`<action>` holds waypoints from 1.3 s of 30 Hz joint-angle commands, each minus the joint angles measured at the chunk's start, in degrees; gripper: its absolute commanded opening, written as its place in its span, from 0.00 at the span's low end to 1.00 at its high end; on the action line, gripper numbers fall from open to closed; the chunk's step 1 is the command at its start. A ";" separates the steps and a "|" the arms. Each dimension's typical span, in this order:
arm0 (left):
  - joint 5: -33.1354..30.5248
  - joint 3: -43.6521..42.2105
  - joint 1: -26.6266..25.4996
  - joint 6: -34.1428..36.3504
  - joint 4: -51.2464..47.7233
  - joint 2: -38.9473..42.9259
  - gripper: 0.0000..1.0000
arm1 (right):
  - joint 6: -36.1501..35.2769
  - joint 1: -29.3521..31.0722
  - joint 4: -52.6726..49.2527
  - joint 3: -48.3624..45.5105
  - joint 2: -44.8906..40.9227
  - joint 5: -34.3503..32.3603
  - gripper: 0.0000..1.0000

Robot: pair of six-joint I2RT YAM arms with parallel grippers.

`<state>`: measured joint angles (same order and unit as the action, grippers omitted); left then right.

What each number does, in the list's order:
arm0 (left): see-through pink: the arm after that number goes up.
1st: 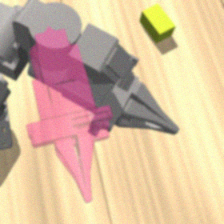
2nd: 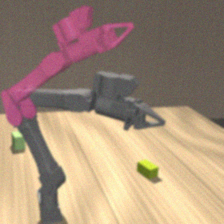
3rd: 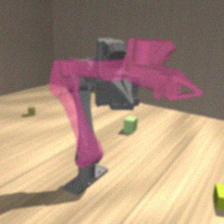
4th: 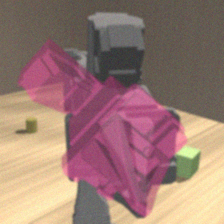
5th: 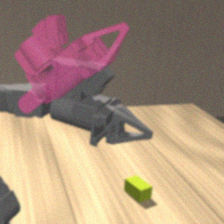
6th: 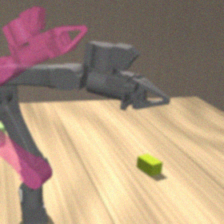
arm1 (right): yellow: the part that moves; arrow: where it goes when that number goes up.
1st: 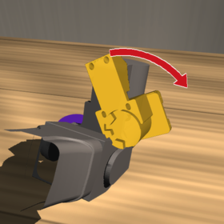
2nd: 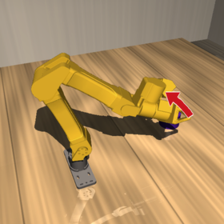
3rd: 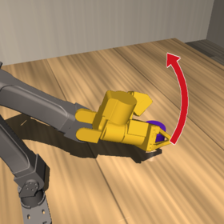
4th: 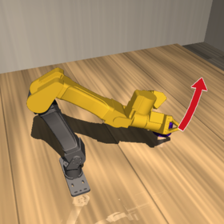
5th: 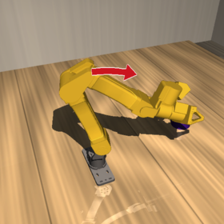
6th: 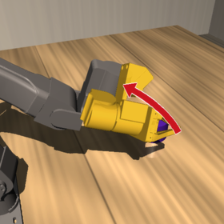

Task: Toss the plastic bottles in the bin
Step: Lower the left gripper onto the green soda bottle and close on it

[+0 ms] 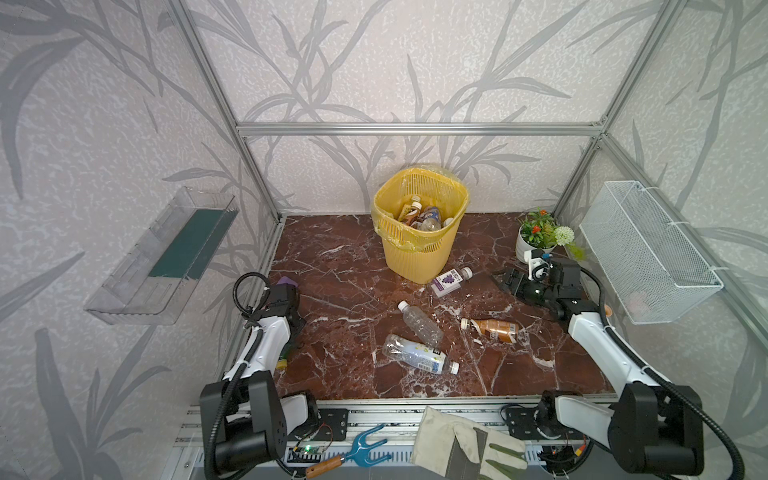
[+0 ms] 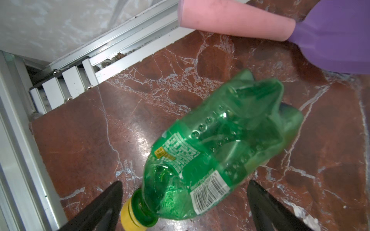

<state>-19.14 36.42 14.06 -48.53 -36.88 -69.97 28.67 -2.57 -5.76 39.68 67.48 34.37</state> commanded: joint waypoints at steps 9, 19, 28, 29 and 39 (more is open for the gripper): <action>4.06 4.85 -0.08 4.80 1.22 -7.25 0.77 | -1.24 0.11 1.41 0.49 1.51 1.24 0.97; 5.69 4.06 -1.92 6.30 2.73 -7.58 0.65 | -1.51 0.11 1.06 0.91 1.68 1.19 0.97; 9.44 4.18 -7.35 6.56 5.53 -8.26 0.60 | -2.25 0.11 0.04 1.09 1.24 0.70 0.97; 9.82 4.23 -7.75 6.52 5.80 -8.44 0.60 | -2.30 0.11 0.01 1.12 1.16 0.70 0.97; 15.93 5.90 -13.98 6.46 7.20 -8.50 0.57 | -2.73 0.02 -0.69 1.64 0.90 0.61 0.97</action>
<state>-6.81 41.23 1.74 -42.17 -28.97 -77.67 26.87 -2.57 -5.82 39.68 68.97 34.76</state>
